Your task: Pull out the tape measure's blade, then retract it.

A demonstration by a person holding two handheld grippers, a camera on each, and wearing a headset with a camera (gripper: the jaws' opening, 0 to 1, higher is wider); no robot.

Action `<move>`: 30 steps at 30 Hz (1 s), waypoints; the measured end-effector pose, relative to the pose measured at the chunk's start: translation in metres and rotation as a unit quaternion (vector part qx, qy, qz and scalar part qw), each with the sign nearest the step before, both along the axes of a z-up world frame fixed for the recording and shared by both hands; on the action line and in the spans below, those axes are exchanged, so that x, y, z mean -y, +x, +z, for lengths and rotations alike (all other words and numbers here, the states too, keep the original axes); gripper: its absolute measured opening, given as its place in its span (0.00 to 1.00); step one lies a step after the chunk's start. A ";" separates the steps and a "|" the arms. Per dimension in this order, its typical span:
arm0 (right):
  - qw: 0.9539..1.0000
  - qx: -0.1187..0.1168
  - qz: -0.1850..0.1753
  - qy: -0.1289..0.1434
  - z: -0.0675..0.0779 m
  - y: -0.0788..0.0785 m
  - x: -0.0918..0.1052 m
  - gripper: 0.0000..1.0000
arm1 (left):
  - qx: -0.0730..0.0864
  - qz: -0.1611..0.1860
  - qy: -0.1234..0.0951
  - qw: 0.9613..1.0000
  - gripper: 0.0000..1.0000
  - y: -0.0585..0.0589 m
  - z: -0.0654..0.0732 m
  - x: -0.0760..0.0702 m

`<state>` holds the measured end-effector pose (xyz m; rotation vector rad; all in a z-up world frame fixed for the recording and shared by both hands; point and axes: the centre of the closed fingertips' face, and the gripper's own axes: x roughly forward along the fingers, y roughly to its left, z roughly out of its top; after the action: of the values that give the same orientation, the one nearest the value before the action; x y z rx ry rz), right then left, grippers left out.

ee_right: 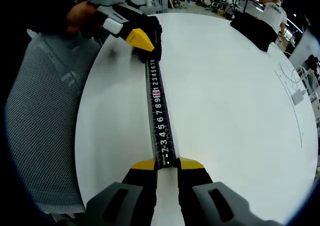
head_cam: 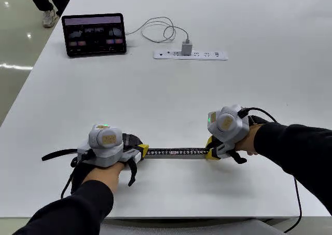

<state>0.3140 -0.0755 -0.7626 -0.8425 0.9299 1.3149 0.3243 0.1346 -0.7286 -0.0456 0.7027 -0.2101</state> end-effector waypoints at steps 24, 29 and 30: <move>1.000 0.001 0.004 0.007 0.002 -0.001 -0.019 0.11 | 0.000 0.000 -0.001 1.000 0.61 0.000 0.000 0.000; 1.000 0.001 0.006 0.008 0.002 0.000 -0.022 0.11 | 0.000 0.001 -0.002 1.000 0.61 0.000 0.000 0.000; 1.000 0.001 0.005 0.009 0.002 0.000 -0.023 0.10 | -0.001 0.001 -0.002 1.000 0.61 0.000 0.000 0.000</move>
<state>0.3136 -0.0528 -0.7608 -0.8348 0.9115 1.3296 0.3244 0.1348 -0.7283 -0.0500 0.7037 -0.2098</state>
